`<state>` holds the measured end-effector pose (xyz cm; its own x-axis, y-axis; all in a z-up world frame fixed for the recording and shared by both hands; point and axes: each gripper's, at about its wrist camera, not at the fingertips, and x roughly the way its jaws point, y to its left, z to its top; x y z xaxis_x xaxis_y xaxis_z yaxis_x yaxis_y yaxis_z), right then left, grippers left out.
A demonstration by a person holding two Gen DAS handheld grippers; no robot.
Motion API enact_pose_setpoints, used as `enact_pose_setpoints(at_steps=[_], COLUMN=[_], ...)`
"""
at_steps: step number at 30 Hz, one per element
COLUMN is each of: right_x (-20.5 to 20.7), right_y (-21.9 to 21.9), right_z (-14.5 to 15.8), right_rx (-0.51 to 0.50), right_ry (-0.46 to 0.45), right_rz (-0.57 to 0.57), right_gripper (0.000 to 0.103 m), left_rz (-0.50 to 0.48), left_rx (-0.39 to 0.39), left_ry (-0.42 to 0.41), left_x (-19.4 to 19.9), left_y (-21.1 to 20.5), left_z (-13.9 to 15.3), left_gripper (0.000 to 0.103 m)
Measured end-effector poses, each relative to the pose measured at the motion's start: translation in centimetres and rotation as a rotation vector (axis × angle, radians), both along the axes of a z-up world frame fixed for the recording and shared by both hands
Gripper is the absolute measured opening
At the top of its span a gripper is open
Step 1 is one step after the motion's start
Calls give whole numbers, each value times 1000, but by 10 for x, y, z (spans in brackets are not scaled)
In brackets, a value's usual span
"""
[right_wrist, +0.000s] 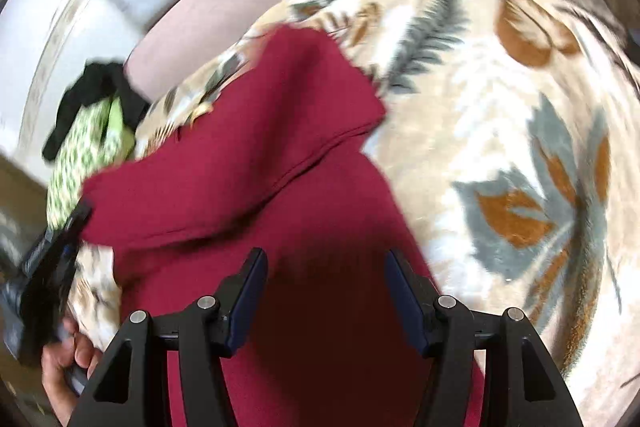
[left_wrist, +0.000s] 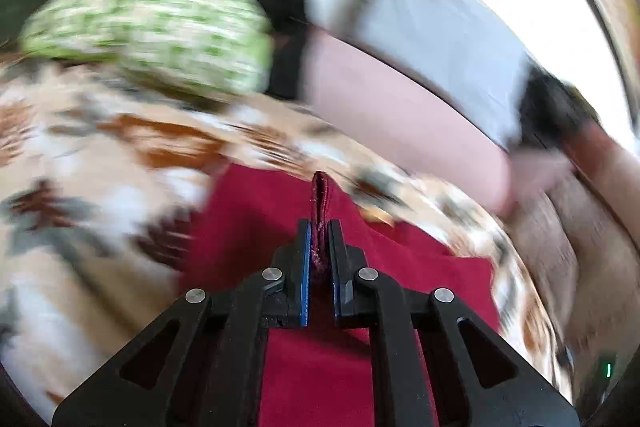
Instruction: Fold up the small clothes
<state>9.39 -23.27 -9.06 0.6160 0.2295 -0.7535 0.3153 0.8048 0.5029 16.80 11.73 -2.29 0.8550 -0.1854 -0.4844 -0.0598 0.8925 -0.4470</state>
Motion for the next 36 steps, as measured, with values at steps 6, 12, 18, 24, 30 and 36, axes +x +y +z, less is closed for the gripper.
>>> enact_pose_setpoints(at_steps=[6,12,18,24,30,36], right_x=[5,6,41,130,140,135], right_y=[3,1,18,50,-6,-30], right_z=[0,1,54,39,-2,-11], right_rx=[-17,-22,-231,-473,-462,-370], right_ry=[6,-5,-244,-156,-65,-42], right_rz=[10,0,118,375,407,318], right_gripper=[58,58,58,38,28,45], left_rz=[48,33,37,153,196,94], left_rx=[-47,-136,-170,-116,-81,1], left_ry=[145,290,296,246,196,225], left_x=[15,25,20,15,7,21], left_y=[20,20,21,38,38,14], left_z=[-28,-51,-50,-36,-26,-30], left_gripper=[6,42,44,44,44,46])
